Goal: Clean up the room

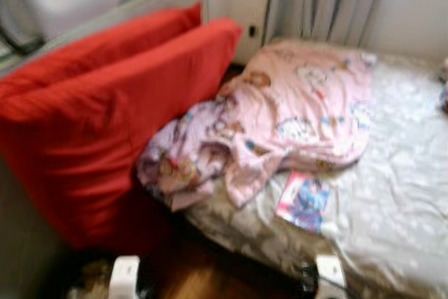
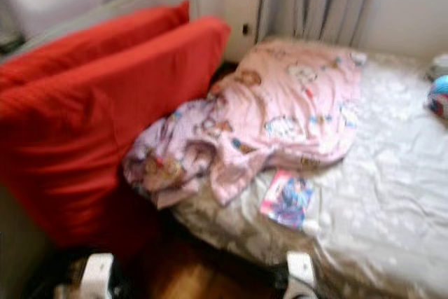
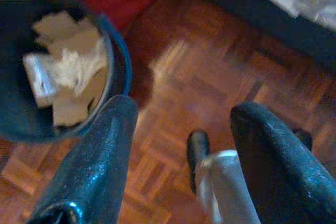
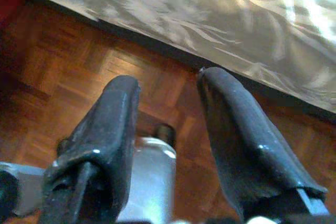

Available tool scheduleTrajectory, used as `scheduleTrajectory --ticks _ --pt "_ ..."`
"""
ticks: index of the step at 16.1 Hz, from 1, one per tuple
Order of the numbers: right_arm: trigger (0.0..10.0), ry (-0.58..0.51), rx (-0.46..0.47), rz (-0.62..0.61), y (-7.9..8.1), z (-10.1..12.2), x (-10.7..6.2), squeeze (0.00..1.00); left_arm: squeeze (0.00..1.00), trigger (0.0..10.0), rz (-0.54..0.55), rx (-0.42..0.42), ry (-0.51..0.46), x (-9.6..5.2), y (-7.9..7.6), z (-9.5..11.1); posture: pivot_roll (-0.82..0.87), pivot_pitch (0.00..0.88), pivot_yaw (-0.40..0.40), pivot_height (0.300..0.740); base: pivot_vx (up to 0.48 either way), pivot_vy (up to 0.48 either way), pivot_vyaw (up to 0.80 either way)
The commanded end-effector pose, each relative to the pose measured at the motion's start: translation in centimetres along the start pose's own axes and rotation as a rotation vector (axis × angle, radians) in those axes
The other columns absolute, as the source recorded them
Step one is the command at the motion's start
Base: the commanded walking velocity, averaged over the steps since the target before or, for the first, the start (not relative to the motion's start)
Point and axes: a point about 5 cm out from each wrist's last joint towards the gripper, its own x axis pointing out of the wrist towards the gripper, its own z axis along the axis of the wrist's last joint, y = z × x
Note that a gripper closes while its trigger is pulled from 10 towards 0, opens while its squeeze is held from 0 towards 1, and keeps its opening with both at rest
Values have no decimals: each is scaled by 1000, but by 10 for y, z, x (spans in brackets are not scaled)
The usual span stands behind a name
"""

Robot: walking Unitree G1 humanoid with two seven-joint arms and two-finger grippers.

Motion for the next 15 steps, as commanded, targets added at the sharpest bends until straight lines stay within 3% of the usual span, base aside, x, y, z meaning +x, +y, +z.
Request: scheduleTrajectory --ticks 1,6,13,15 --pt "10000 -6 11 -8 -5 2 0 0 0 10000 -5 -4 5 0 -1 -1 -26 15 -6 740 315 0 0" --pt "10000 2 14 -10 -15 -4 -4 0 0 10000 -14 1 -12 1 -4 4 -25 16 -5 740 313 0 0" --pt "10000 -8 22 -10 -9 3 -1 0 0 10000 -19 7 -30 2 -4 7 -19 14 -4 740 264 0 0" --pt "10000 -34 43 -25 -7 8 0 0 0 10000 -35 15 -88 3 -6 22 -28 8 1 740 0 0 0"
